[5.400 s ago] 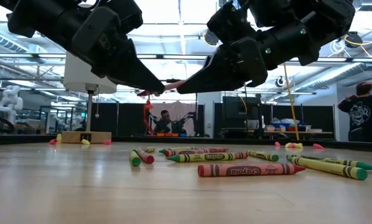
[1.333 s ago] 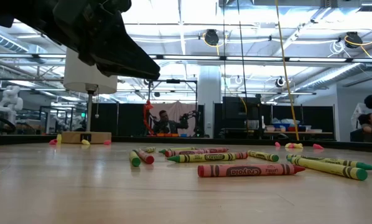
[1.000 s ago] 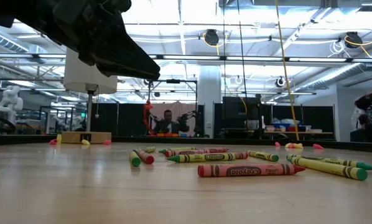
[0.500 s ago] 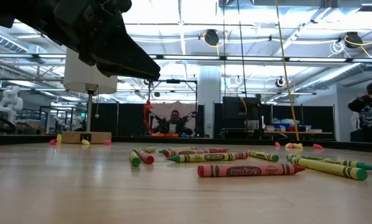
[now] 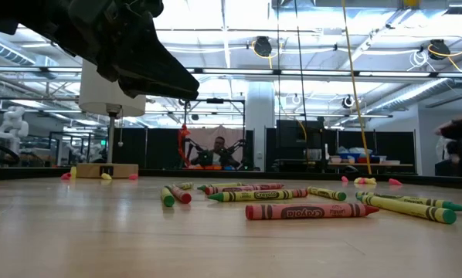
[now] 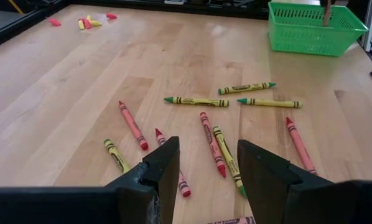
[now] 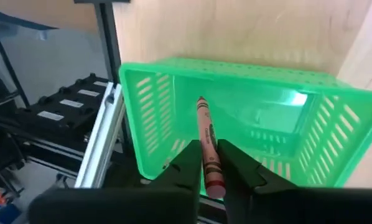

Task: Sort crayons
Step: Put the red crayon into the green bin, then put the green crayon into the red bin

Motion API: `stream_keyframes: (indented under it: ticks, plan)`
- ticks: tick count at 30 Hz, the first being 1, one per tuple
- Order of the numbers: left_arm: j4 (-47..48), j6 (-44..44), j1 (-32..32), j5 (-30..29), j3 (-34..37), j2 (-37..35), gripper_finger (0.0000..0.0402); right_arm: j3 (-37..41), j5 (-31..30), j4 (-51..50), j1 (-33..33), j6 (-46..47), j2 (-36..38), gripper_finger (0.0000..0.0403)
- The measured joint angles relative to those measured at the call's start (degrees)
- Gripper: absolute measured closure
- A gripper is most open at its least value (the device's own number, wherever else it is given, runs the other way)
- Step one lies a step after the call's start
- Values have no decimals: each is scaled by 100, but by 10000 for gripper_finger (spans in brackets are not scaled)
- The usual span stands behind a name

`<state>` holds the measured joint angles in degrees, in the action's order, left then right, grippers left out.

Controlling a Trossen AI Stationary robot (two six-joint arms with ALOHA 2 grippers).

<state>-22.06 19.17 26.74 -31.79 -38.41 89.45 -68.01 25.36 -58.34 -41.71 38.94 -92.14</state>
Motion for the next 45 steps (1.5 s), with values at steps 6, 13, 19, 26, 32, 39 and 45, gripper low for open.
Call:
stream_keyframes:
  ticks: [6, 13, 19, 26, 32, 39, 45]
  plan:
    - [2, -4, 0, 2, 0, 0, 242, 0, -160, 49, -3, 28, 0, 306]
    - [11, -6, -2, 4, 0, 0, 242, 0, -160, -93, 0, 122, 0, 262]
    - [13, -8, -4, 4, 0, 0, 242, 0, -160, -300, 0, 359, 188, 253]
    - [72, 121, -13, -491, 0, 0, 242, 0, -1263, -270, -6, 711, 669, 258]
    - [48, 153, -101, -663, 0, 2, 242, 0, -3836, -127, -42, 477, 783, 259]
    - [57, 156, -116, -639, 0, 2, 242, 179, -6589, 822, -40, -345, 782, 259]
    - [72, 151, -145, -626, 0, 2, 242, 1034, -7021, 2630, 294, -415, 780, 259]
